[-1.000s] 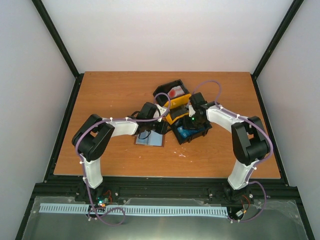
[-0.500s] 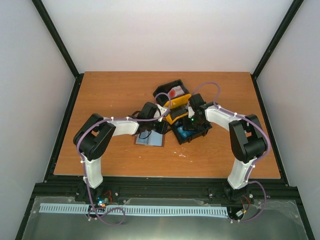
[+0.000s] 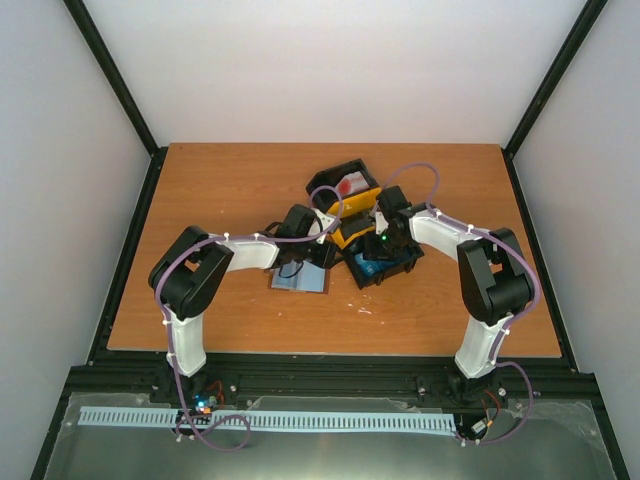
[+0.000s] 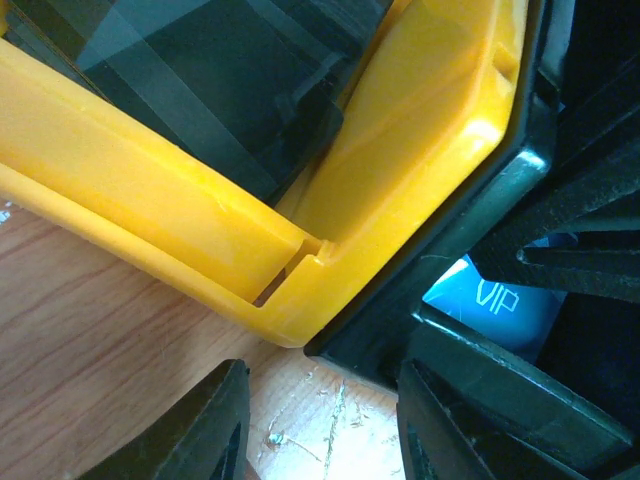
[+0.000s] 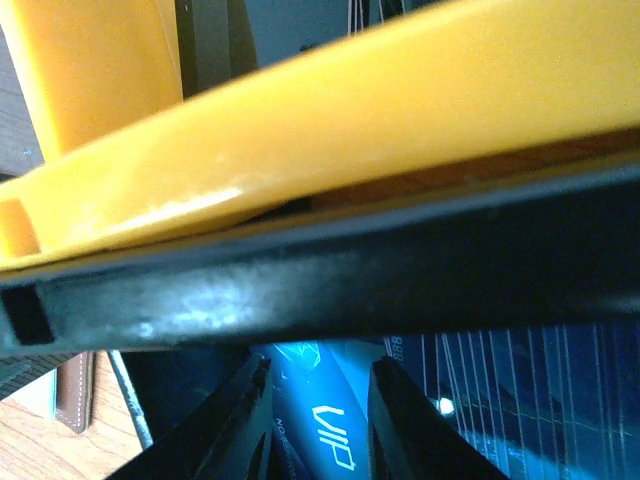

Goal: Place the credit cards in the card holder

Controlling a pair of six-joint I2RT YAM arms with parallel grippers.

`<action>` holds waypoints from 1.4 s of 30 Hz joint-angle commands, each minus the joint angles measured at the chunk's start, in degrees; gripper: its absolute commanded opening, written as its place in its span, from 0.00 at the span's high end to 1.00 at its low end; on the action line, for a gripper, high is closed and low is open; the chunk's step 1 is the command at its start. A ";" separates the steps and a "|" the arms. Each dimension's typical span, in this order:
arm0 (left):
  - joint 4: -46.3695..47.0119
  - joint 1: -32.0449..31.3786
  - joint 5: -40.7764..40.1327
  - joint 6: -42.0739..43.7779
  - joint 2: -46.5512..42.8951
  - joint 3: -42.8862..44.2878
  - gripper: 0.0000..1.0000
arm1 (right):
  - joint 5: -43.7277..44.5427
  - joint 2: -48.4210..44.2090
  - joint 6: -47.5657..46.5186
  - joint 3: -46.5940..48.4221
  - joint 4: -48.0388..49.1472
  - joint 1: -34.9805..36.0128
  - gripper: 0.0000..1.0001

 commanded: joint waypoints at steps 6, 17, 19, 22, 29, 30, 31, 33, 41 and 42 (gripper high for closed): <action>1.00 -0.38 0.81 0.37 1.10 2.32 0.58 | 2.76 1.45 -0.72 0.85 0.83 -0.23 0.72; 0.98 -0.38 0.98 0.62 1.70 2.76 0.58 | 6.61 2.90 -1.62 0.69 0.46 0.35 0.70; 0.99 -0.38 0.99 0.61 1.91 2.94 0.58 | 6.96 3.21 -1.87 0.79 0.25 0.52 0.70; 0.81 -0.38 0.88 0.77 2.18 3.24 0.58 | 7.41 3.21 -1.92 0.71 0.39 0.63 0.70; 0.64 -0.37 0.50 0.96 2.41 3.69 0.58 | 7.73 0.31 -2.46 0.60 2.40 0.79 0.69; 0.55 -0.38 0.53 1.00 2.45 3.73 0.58 | 7.85 -0.08 -2.48 0.43 2.72 0.83 0.69; 0.52 -0.38 0.54 1.04 2.52 3.73 0.58 | 7.99 -0.31 -2.47 0.32 2.97 0.83 0.69; 0.41 -0.38 0.49 1.13 2.54 3.73 0.58 | 7.82 -0.16 -2.62 0.30 2.91 0.81 0.70; 0.14 -0.38 0.38 1.15 2.72 4.00 0.58 | 8.22 0.76 -3.92 -0.33 2.00 0.79 0.70; 0.10 -0.38 0.33 1.14 2.79 4.06 0.58 | 8.15 0.78 -3.90 -0.62 2.11 0.81 0.70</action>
